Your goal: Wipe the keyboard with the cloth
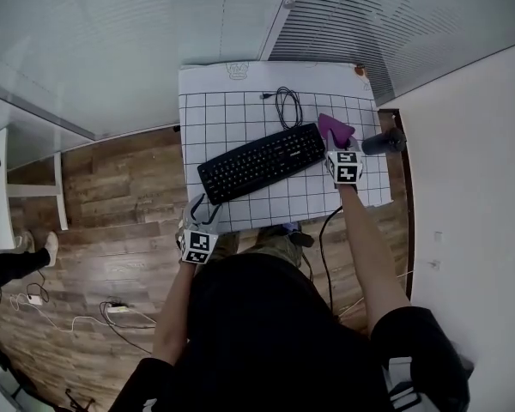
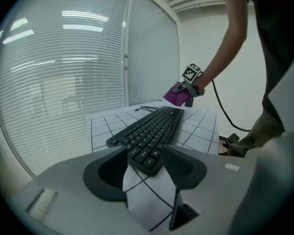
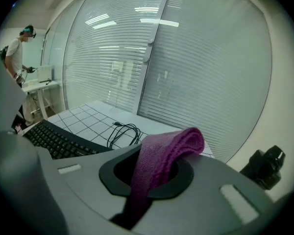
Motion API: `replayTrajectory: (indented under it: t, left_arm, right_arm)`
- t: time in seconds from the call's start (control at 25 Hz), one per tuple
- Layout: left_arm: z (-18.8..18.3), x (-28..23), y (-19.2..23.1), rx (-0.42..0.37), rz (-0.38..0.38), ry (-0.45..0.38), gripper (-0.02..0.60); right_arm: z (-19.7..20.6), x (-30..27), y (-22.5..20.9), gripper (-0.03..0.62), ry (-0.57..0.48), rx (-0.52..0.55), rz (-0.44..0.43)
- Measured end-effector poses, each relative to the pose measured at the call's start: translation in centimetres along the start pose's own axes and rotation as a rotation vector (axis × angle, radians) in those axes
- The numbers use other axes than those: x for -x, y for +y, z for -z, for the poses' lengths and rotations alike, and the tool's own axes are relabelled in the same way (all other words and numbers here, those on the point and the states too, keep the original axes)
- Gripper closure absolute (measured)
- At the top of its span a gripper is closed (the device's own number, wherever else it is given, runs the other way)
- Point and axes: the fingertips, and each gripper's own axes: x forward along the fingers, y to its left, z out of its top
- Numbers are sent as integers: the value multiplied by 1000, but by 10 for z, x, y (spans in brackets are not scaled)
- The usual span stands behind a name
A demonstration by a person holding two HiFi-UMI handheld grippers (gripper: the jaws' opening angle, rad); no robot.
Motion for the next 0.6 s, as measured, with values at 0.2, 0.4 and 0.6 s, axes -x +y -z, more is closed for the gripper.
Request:
replayTrajectory:
  t: [0.2, 0.4, 0.6]
  left_arm:
    - [26, -7, -9, 20, -8, 84, 376]
    - [37, -18, -10, 27, -36, 148, 376]
    - [38, -20, -8, 18, -68, 176, 374]
  right_arm:
    - [13, -19, 5, 548, 44, 41, -27]
    - [24, -31, -3, 548, 73, 55, -20]
    - [30, -48, -3, 548, 104, 60, -37]
